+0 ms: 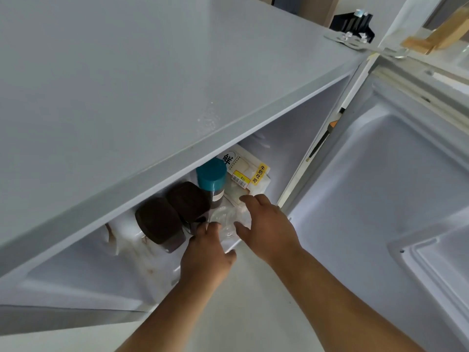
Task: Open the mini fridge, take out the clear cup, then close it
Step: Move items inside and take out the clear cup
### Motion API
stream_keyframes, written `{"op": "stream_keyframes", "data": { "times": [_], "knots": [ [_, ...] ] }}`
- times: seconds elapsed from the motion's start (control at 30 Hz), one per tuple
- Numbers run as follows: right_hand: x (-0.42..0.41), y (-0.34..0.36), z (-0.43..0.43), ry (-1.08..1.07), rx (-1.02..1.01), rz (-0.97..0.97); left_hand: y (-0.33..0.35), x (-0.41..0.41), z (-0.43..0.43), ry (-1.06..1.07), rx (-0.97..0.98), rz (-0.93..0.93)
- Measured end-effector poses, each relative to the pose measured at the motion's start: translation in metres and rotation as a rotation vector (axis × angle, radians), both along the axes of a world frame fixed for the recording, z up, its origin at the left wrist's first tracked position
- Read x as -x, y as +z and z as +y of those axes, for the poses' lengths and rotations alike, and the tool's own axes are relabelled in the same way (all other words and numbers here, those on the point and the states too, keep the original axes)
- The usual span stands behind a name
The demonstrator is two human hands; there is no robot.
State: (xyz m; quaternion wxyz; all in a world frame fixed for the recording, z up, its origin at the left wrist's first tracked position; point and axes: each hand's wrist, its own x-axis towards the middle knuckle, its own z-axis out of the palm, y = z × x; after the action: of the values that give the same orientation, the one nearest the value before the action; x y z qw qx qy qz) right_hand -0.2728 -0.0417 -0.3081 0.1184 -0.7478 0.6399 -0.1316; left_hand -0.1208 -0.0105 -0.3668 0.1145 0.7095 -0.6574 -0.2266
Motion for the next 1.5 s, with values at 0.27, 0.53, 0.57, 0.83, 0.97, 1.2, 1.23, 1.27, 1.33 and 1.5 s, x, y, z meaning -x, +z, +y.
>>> {"op": "stream_keyframes", "data": {
  "times": [0.27,0.53,0.57,0.83,0.97,1.2,1.23,1.27,1.33,1.5],
  "knots": [
    [0.021,0.001,0.027,-0.086,-0.007,0.001,0.005,0.022,-0.035,-0.177,0.013,-0.332],
    [0.030,0.001,0.038,-0.120,-0.042,0.036,0.003,0.035,-0.065,-0.223,-0.117,-0.472],
    [0.030,0.001,0.039,-0.125,-0.042,0.037,0.001,0.036,-0.066,-0.219,-0.130,-0.476],
    [0.037,-0.003,0.047,-0.128,-0.053,0.038,-0.007,0.041,-0.073,-0.233,-0.181,-0.512],
    [0.035,-0.006,0.052,-0.112,-0.072,0.043,-0.007,0.039,-0.072,-0.235,-0.172,-0.527],
    [0.034,-0.009,0.056,-0.104,-0.098,0.059,-0.010,0.040,-0.069,-0.255,-0.176,-0.501],
    [0.034,-0.009,0.057,-0.103,-0.100,0.060,-0.010,0.040,-0.067,-0.260,-0.174,-0.497],
    [0.034,-0.009,0.057,-0.102,-0.101,0.063,-0.009,0.039,-0.066,-0.267,-0.174,-0.491],
    [0.035,-0.009,0.059,-0.100,-0.104,0.072,-0.008,0.038,-0.062,-0.292,-0.175,-0.478],
    [0.037,-0.003,0.063,-0.099,-0.095,0.099,-0.002,0.032,-0.041,-0.342,-0.101,-0.494]
  ]
}}
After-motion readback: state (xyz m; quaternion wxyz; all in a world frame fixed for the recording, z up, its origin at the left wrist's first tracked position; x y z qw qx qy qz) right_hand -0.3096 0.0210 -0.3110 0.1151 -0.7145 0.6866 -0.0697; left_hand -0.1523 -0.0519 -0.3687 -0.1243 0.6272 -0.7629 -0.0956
